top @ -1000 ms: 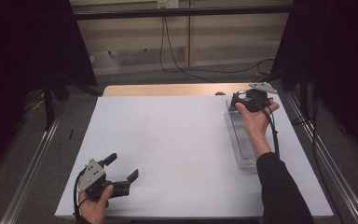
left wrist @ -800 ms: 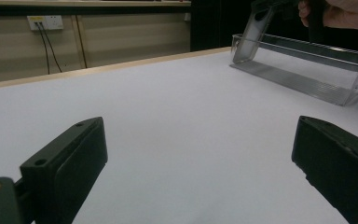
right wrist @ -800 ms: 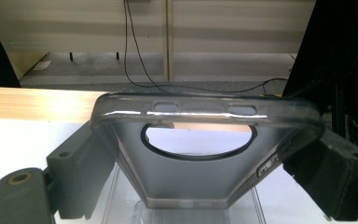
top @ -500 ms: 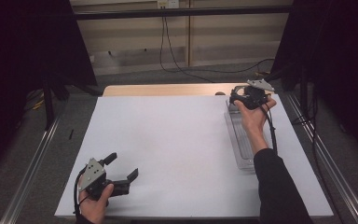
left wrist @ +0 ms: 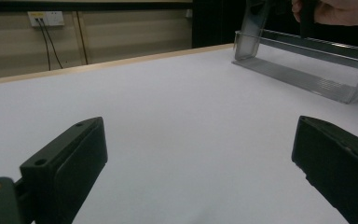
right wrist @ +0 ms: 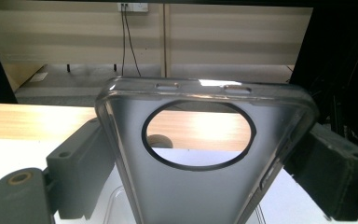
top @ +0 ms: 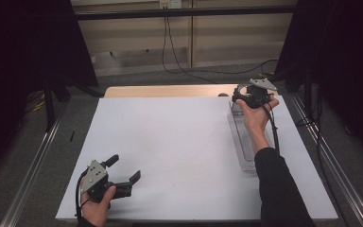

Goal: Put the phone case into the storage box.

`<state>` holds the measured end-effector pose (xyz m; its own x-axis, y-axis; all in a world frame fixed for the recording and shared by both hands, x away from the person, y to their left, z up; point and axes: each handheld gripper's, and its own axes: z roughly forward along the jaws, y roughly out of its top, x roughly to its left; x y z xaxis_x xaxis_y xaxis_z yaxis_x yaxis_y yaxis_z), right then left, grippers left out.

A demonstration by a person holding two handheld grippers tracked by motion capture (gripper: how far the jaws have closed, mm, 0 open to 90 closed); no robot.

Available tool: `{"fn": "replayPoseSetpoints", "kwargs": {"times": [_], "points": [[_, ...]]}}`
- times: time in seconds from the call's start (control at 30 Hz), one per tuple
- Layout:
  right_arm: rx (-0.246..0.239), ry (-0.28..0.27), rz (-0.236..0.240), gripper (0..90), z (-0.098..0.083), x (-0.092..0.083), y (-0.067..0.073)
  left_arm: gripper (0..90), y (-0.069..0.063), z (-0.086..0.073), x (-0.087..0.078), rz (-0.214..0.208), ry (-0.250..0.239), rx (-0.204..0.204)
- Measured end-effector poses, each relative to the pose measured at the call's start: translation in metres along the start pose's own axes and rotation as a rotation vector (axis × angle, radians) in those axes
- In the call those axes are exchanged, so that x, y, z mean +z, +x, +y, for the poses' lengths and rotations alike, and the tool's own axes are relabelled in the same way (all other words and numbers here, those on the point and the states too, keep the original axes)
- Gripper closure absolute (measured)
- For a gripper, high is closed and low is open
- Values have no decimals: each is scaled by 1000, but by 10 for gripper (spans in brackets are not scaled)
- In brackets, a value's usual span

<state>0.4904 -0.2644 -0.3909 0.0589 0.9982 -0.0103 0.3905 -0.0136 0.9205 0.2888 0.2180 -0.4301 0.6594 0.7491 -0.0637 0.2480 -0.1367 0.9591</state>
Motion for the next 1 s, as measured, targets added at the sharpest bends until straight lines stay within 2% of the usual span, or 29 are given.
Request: {"fn": "replayPoseSetpoints", "kwargs": {"times": [0.13,0.23,0.4,0.53,1.0], "points": [[-9,13,-12,119,3,3,3,34,-1,0,1,-2,1,-10],[-9,12,-8,118,3,5,3,34,0,1,0,-5,-2,-1],[-18,6,15,118,3,6,0,34,2,0,0,2,-2,-13],[-10,5,35,118,3,6,1,34,1,0,0,-1,-2,-6],[-34,6,56,115,4,9,-1,33,1,0,-1,-4,2,-9]]}}
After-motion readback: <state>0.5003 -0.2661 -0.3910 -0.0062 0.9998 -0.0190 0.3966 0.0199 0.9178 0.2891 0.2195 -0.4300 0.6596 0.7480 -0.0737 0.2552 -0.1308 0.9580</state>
